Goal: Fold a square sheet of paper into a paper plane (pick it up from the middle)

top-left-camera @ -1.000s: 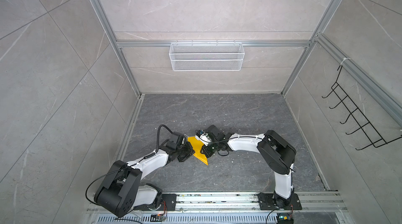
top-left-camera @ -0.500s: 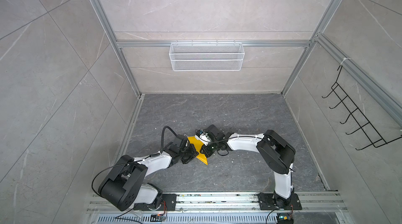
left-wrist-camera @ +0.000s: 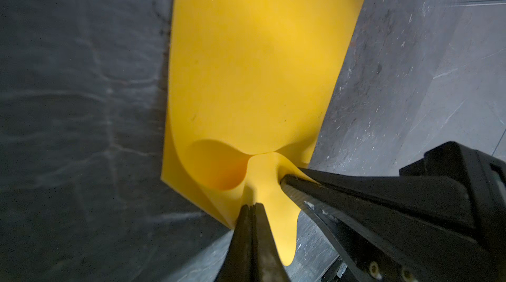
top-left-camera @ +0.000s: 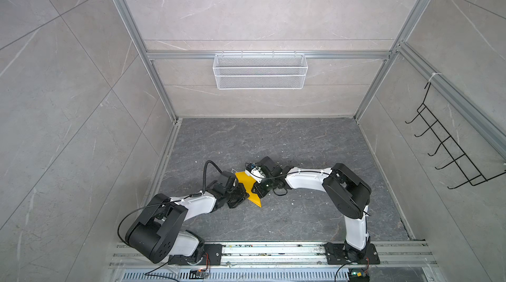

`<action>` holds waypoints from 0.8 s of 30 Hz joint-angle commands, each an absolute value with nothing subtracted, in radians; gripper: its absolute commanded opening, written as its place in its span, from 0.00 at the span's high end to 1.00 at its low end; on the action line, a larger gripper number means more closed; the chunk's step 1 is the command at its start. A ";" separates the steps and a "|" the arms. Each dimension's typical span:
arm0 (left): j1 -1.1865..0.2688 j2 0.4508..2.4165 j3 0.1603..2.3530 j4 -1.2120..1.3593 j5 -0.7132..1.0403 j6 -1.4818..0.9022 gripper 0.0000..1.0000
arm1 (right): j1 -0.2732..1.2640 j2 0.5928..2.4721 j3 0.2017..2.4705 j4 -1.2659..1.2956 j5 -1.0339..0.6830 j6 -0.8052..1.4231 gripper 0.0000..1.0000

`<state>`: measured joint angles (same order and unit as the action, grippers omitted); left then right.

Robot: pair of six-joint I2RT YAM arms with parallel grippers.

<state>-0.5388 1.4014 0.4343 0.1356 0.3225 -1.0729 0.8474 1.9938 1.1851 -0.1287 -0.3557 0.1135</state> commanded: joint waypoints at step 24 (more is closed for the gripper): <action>-0.543 1.471 0.479 -0.104 0.253 -1.064 0.99 | 0.821 1.763 1.181 -0.338 -0.351 0.463 0.70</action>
<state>-0.5388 1.4288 0.4961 0.0376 0.3168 -1.0710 0.8204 1.8114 1.2179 -0.2810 -0.3096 0.3374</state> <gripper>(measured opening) 0.056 0.316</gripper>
